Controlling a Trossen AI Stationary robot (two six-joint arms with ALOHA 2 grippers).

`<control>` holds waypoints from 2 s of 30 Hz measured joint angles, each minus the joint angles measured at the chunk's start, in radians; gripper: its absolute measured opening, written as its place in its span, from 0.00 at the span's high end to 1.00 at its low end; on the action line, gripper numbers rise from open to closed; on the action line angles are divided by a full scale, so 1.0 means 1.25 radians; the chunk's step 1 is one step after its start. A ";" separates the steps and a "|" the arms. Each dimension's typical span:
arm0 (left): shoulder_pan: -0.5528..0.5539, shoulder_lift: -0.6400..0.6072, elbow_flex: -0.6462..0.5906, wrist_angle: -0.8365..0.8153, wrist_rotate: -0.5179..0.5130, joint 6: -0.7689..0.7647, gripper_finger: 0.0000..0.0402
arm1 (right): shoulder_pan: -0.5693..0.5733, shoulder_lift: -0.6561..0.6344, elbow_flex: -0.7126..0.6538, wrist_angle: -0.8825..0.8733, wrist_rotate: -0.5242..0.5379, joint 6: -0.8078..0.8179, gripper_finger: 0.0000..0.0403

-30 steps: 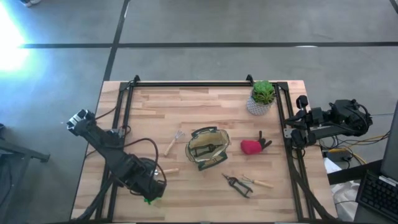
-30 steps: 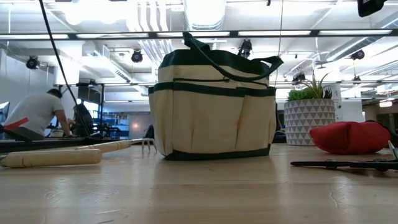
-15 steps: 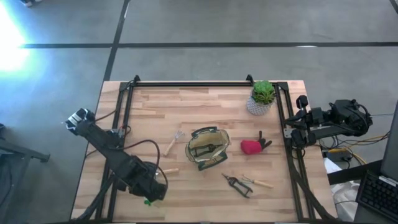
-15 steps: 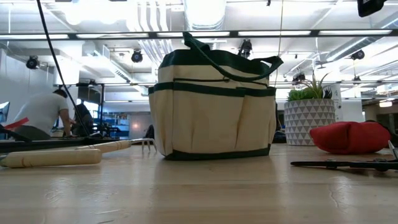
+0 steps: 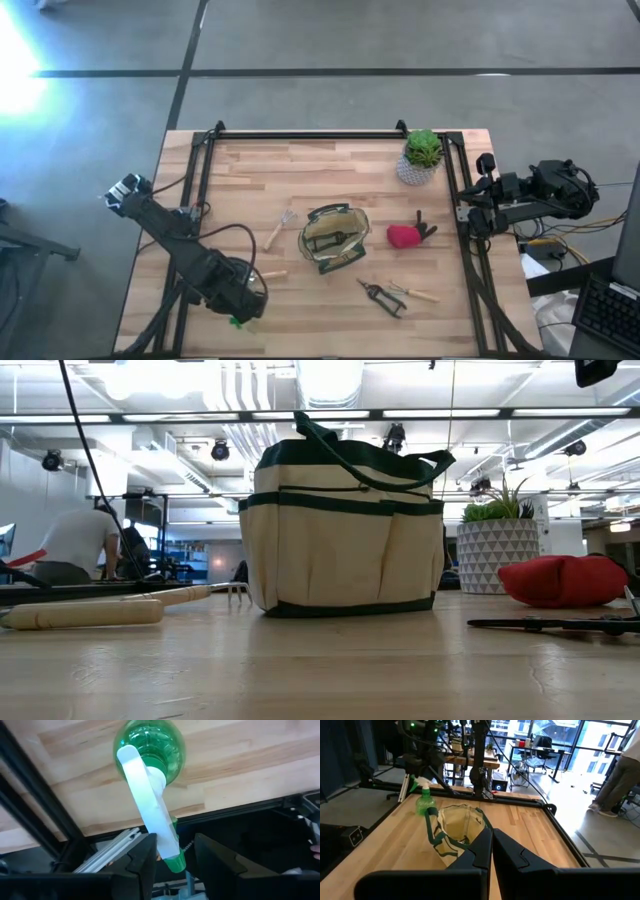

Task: Pick & Place Garden tools in Gardening bag
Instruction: Put the green spray bottle into the green gardening bag

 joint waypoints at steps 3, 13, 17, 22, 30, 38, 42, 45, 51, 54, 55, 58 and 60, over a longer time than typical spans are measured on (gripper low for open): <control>0.000 -0.005 0.000 -0.013 0.009 -0.007 0.66 | 0.000 0.000 0.000 0.000 0.000 0.000 0.98; -0.001 -0.013 0.000 -0.024 0.032 -0.020 0.66 | 0.000 0.000 0.000 0.000 0.000 0.000 0.98; -0.001 -0.013 0.000 -0.024 0.032 -0.021 0.66 | 0.000 0.000 0.000 0.000 0.000 0.000 0.98; -0.001 -0.013 -0.001 -0.028 -0.004 -0.021 0.66 | 0.000 0.000 0.000 0.000 0.000 0.000 0.98; 0.000 -0.013 -0.023 -0.027 -0.008 -0.025 0.66 | 0.000 0.000 0.000 0.000 0.000 0.000 0.98; -0.001 -0.013 -0.059 0.021 0.023 -0.025 0.66 | 0.000 0.000 0.000 0.000 0.000 0.000 0.98; -0.001 -0.013 -0.068 0.043 0.011 -0.023 0.66 | 0.000 0.000 0.000 0.000 0.000 0.000 0.98; -0.001 -0.013 -0.087 0.050 0.011 -0.023 0.66 | 0.000 0.000 0.000 0.000 0.000 0.000 0.98; -0.001 -0.013 -0.140 0.109 0.032 0.001 0.66 | 0.000 0.000 0.000 0.000 0.000 0.000 0.98; -0.001 -0.013 -0.156 0.139 0.043 0.014 0.66 | 0.000 0.000 0.000 0.000 0.000 0.000 0.98; -0.001 -0.013 -0.158 0.148 0.044 0.023 0.67 | 0.000 0.000 0.000 0.000 0.000 0.000 0.98; -0.001 -0.013 -0.157 0.148 0.043 0.046 0.72 | 0.000 0.000 0.000 0.000 0.000 0.000 0.98; -0.001 -0.013 -0.153 0.148 0.038 0.059 0.77 | 0.000 0.000 0.000 0.000 0.000 0.000 0.98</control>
